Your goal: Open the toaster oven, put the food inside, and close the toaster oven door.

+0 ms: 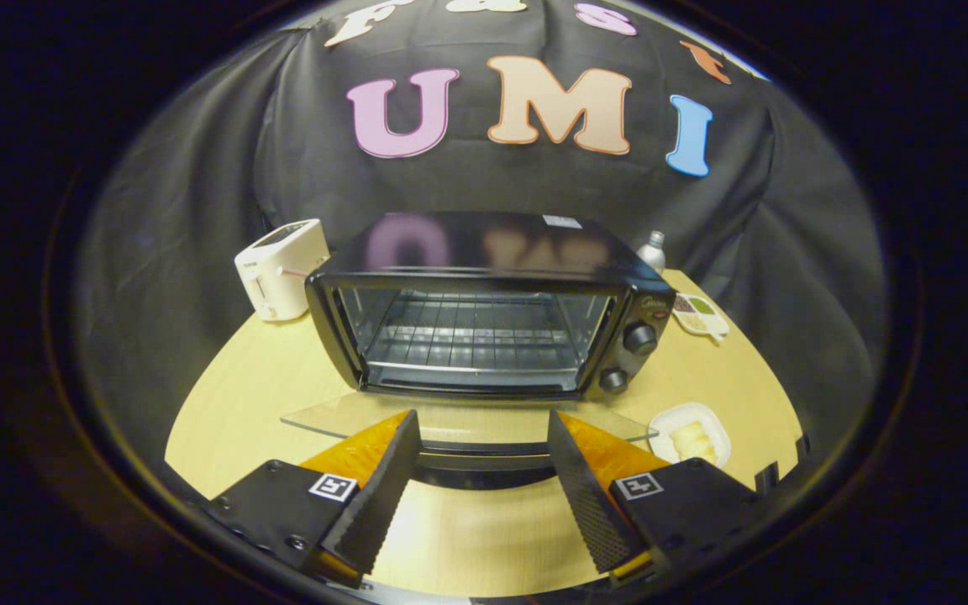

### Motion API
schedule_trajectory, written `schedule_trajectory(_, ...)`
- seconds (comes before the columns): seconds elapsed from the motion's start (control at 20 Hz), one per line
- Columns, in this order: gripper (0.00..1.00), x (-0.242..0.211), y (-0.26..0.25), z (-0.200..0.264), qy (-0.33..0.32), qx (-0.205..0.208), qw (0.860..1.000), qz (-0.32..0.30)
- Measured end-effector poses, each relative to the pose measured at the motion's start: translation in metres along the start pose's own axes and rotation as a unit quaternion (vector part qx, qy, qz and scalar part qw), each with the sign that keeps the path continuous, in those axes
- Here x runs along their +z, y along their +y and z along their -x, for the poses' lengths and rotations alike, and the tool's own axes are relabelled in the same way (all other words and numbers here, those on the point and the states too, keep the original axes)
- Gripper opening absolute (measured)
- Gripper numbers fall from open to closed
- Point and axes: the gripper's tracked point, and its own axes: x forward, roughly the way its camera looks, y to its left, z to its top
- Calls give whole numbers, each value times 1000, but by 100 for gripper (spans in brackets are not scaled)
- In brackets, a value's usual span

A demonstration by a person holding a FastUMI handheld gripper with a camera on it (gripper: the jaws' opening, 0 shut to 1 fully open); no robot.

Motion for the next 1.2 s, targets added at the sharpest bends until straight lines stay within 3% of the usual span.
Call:
schedule_trajectory(0.75, 94, -93, 1, -22, 125, -6, 992, 33)
schedule_trajectory(1.2, 94, -90, -5, -29, 136, 13, 991, -8)
